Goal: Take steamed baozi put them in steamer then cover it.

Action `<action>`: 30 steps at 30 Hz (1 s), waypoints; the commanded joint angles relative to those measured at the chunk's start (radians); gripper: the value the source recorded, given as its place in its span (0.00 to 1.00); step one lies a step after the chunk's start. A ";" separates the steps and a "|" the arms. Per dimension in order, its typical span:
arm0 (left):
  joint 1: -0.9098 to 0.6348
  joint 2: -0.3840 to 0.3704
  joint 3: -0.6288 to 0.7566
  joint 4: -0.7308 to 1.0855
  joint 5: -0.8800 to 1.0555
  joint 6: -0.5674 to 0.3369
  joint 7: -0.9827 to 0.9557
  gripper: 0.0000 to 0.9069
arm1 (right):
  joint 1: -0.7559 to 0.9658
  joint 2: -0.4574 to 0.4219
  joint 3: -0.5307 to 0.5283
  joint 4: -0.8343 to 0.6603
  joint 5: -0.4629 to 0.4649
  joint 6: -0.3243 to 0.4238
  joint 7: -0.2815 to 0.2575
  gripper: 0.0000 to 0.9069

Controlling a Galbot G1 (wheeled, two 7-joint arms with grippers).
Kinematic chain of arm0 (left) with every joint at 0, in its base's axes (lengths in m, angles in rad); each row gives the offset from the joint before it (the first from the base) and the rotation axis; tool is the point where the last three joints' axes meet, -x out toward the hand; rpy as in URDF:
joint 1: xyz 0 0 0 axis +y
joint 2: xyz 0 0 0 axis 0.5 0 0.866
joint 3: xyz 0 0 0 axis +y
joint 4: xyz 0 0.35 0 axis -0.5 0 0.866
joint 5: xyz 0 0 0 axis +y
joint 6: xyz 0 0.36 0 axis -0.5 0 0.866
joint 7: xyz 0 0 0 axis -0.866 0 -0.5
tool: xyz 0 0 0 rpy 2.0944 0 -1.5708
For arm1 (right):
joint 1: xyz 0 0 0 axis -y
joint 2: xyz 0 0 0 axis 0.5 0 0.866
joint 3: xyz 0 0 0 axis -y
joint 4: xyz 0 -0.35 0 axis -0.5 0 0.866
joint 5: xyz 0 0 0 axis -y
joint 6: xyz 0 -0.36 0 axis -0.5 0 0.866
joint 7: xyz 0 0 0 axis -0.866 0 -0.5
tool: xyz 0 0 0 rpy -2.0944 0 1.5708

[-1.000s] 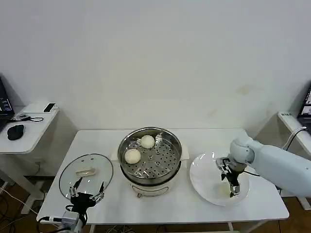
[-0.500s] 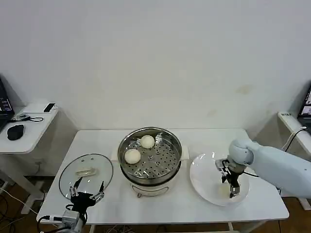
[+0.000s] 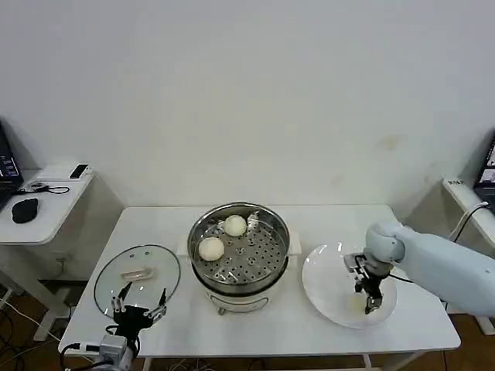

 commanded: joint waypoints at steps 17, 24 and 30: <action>-0.011 0.002 0.001 -0.002 0.000 0.001 -0.002 1.00 | 0.380 0.090 -0.065 -0.001 0.148 -0.006 -0.003 0.69; 0.006 0.007 -0.001 -0.018 -0.003 0.001 0.000 1.00 | 0.455 0.245 0.006 -0.093 0.277 0.021 -0.024 0.69; 0.019 0.010 -0.012 -0.022 -0.005 -0.003 -0.006 1.00 | 0.477 0.347 0.030 -0.116 0.280 0.043 -0.025 0.68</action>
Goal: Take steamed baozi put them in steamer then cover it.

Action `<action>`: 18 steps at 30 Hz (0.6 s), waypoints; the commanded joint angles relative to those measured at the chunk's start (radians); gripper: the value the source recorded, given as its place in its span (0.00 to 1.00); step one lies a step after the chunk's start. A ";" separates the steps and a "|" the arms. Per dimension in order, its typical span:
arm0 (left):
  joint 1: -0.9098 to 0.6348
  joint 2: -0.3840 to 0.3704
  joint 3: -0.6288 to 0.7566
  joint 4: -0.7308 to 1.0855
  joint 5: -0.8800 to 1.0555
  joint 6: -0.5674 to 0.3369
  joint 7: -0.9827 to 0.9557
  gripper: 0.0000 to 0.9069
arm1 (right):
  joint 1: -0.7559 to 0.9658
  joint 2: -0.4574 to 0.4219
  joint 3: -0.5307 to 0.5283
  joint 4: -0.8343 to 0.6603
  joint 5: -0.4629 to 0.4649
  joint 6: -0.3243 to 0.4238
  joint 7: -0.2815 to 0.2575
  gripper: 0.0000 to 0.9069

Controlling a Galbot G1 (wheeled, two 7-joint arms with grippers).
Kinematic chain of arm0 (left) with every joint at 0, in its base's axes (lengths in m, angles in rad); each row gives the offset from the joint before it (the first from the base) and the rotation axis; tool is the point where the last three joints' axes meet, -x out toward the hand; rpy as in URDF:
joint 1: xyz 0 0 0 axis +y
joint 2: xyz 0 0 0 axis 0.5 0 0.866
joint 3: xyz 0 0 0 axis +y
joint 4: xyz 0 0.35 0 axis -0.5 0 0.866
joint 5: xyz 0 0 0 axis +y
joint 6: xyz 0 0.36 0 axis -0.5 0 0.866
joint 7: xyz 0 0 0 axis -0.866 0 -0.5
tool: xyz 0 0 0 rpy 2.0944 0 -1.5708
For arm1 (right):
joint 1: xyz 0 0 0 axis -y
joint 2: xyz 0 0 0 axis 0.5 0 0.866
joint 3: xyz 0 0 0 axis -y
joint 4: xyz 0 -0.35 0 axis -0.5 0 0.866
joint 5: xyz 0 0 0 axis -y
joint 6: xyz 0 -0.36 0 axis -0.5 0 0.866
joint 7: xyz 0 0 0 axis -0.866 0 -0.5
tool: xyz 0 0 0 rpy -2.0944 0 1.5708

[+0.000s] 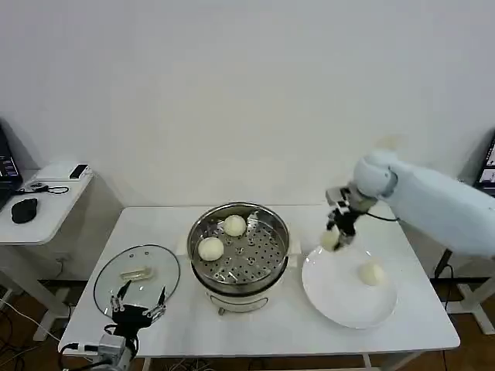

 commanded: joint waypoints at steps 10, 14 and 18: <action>0.010 -0.007 -0.005 -0.017 -0.002 -0.002 -0.005 1.00 | 0.090 0.321 0.049 -0.033 0.131 0.078 0.020 0.68; 0.012 -0.006 -0.009 -0.016 -0.002 -0.003 -0.008 1.00 | 0.071 0.368 0.044 -0.092 0.158 0.291 0.026 0.68; 0.011 -0.006 -0.012 -0.010 -0.003 -0.004 -0.010 1.00 | 0.053 0.379 0.034 -0.090 0.133 0.355 0.008 0.69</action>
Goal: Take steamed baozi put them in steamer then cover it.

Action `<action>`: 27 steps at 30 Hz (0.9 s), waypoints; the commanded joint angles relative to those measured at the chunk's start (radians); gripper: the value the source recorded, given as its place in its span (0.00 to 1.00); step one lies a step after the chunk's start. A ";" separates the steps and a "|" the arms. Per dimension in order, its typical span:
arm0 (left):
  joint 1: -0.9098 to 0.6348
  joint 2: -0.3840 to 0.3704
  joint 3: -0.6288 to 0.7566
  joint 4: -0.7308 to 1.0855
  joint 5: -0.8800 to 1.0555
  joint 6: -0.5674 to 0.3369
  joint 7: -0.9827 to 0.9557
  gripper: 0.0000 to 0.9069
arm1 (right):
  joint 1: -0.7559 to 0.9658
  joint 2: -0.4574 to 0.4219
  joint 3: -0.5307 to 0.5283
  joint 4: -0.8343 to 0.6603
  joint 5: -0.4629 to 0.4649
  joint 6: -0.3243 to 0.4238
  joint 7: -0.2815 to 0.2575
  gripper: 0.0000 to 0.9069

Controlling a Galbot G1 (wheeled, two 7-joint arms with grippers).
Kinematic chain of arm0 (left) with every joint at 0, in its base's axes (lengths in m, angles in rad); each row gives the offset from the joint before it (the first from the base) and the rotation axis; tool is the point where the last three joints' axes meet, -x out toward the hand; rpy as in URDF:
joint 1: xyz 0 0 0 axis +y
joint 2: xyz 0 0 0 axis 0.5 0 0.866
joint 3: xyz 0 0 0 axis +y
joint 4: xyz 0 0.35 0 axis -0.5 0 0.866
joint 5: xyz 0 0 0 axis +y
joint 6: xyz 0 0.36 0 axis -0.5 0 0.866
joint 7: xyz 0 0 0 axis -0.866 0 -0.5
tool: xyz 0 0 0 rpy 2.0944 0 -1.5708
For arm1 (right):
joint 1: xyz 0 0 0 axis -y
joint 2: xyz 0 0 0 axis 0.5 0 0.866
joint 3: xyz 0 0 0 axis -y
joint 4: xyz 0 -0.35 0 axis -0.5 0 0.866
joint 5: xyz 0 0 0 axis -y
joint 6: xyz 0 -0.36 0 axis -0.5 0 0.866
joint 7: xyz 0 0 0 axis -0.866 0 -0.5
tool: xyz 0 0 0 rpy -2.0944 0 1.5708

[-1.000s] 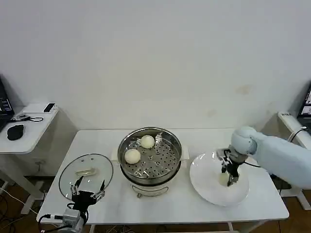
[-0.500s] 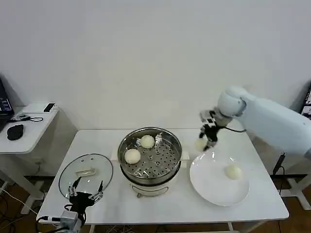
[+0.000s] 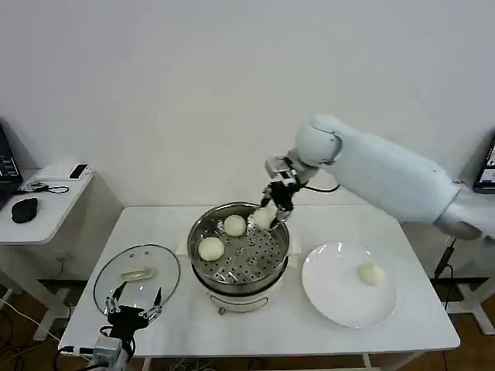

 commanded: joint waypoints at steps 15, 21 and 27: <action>-0.007 -0.005 -0.005 0.019 0.005 -0.001 -0.001 1.00 | -0.022 0.076 -0.148 0.282 -0.352 0.477 0.054 0.68; -0.013 -0.011 -0.003 0.018 0.006 -0.001 0.002 1.00 | -0.012 0.079 -0.204 0.335 -0.321 0.482 0.054 0.68; -0.012 -0.010 -0.004 0.019 0.005 -0.002 0.000 1.00 | -0.023 0.109 -0.224 0.275 -0.325 0.496 0.065 0.68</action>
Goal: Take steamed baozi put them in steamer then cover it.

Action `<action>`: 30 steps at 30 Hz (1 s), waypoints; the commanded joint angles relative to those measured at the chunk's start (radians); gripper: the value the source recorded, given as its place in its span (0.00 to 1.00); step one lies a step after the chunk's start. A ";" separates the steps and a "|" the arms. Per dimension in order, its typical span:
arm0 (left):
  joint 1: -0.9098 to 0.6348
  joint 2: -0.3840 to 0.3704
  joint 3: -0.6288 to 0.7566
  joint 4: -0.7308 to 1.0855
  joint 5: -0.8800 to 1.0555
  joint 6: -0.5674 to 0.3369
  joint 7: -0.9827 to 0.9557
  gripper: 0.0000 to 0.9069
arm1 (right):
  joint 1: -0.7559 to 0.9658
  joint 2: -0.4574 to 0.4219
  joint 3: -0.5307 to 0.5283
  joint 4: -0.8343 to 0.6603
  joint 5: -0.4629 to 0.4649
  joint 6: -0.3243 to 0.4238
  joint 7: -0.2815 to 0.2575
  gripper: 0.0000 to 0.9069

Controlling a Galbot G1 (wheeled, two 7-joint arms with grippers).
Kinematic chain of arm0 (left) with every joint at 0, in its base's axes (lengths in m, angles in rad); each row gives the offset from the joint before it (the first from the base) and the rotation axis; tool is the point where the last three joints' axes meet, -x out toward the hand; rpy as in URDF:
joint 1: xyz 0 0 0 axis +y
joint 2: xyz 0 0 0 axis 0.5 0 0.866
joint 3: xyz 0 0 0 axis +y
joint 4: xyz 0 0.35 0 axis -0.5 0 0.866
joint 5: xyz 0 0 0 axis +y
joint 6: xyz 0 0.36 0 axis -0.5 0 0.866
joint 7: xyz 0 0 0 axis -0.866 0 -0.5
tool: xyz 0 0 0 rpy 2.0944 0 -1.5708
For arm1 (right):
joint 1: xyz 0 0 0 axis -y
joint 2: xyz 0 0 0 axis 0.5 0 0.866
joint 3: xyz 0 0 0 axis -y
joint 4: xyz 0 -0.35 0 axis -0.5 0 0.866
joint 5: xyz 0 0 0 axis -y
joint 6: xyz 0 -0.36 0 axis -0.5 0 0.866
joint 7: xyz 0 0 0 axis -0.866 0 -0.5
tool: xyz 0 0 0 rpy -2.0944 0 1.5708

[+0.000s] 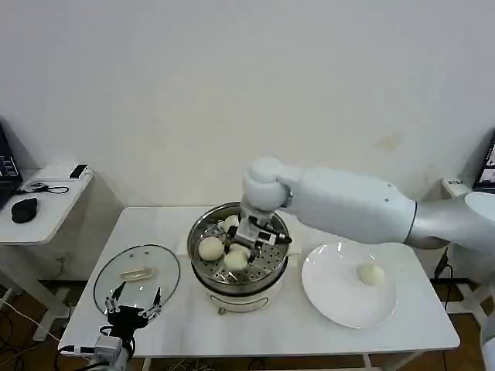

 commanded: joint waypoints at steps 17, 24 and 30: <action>-0.005 0.001 -0.005 0.009 -0.006 -0.001 -0.001 1.00 | -0.012 0.057 -0.069 -0.030 -0.129 0.092 0.037 0.69; -0.004 0.002 -0.006 0.012 -0.008 -0.002 -0.002 1.00 | -0.015 0.068 -0.074 -0.044 -0.086 0.076 0.038 0.69; -0.008 0.002 -0.005 0.014 -0.008 -0.002 -0.001 1.00 | -0.017 0.078 -0.066 -0.051 -0.087 0.067 0.050 1.00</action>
